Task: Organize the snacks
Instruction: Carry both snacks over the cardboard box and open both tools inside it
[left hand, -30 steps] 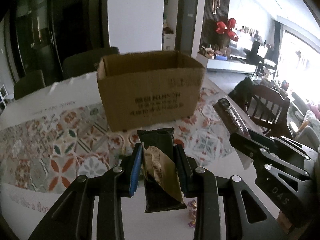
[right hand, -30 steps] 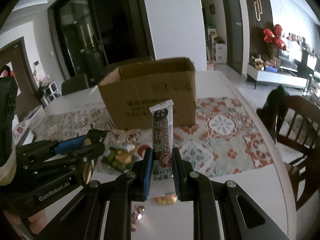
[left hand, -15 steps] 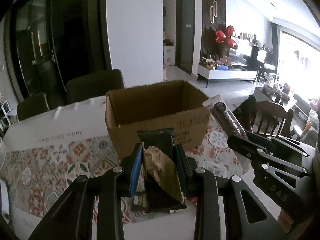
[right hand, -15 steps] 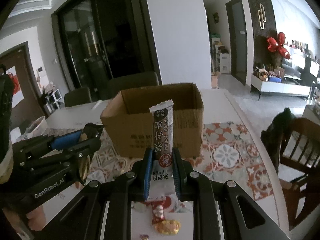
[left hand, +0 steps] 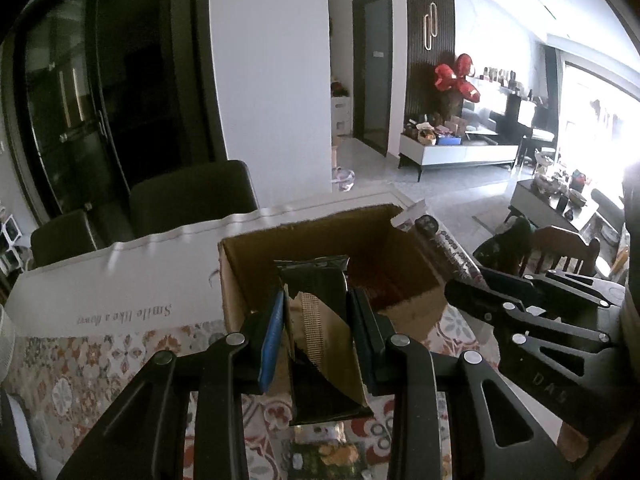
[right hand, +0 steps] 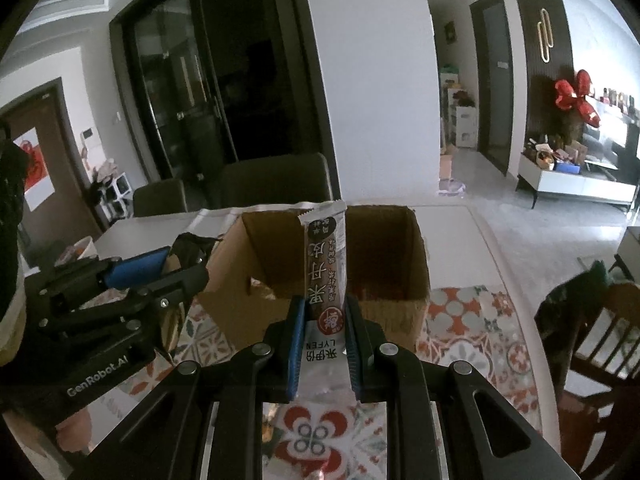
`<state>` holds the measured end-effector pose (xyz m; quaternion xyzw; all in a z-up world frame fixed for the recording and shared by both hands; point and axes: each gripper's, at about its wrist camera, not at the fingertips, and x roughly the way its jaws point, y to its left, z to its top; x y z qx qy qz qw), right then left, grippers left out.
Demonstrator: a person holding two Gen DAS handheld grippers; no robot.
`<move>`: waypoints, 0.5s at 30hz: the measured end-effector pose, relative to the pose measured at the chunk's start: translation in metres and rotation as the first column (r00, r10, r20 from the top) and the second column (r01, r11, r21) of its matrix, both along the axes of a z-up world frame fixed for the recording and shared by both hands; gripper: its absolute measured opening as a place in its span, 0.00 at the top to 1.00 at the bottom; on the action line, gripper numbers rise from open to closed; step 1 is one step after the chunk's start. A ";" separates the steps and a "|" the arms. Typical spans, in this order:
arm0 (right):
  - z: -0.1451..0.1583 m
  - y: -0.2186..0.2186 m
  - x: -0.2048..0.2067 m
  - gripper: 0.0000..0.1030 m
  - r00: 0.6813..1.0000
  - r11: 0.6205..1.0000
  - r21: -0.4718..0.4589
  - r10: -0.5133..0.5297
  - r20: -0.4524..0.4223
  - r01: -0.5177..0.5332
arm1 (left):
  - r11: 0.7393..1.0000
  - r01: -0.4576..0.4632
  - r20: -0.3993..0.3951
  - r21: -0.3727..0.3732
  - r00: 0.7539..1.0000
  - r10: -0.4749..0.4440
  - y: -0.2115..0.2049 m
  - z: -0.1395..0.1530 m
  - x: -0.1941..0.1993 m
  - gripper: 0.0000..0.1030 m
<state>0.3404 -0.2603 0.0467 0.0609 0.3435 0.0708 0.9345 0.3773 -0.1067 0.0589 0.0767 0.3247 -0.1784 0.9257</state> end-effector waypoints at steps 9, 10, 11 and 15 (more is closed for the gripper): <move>0.004 -0.003 0.049 0.80 0.999 1.000 0.001 0.008 -0.034 -0.008 | 1.000 -0.008 -0.049 -0.007 0.999 0.007 -0.009 -0.001 0.054 0.69; 0.003 -0.003 0.054 0.80 0.999 1.000 0.003 0.015 -0.042 -0.015 | 1.000 -0.006 -0.053 -0.003 0.999 0.006 -0.011 -0.004 0.060 0.68; 0.000 -0.003 0.057 0.80 0.999 1.000 0.004 0.020 -0.050 -0.020 | 1.000 -0.017 -0.053 0.006 0.998 0.017 -0.012 -0.005 0.064 0.68; -0.009 -0.006 0.077 0.80 0.996 1.000 0.003 0.019 -0.084 -0.019 | 0.998 -0.044 -0.088 0.035 0.995 0.047 -0.017 -0.017 0.085 0.68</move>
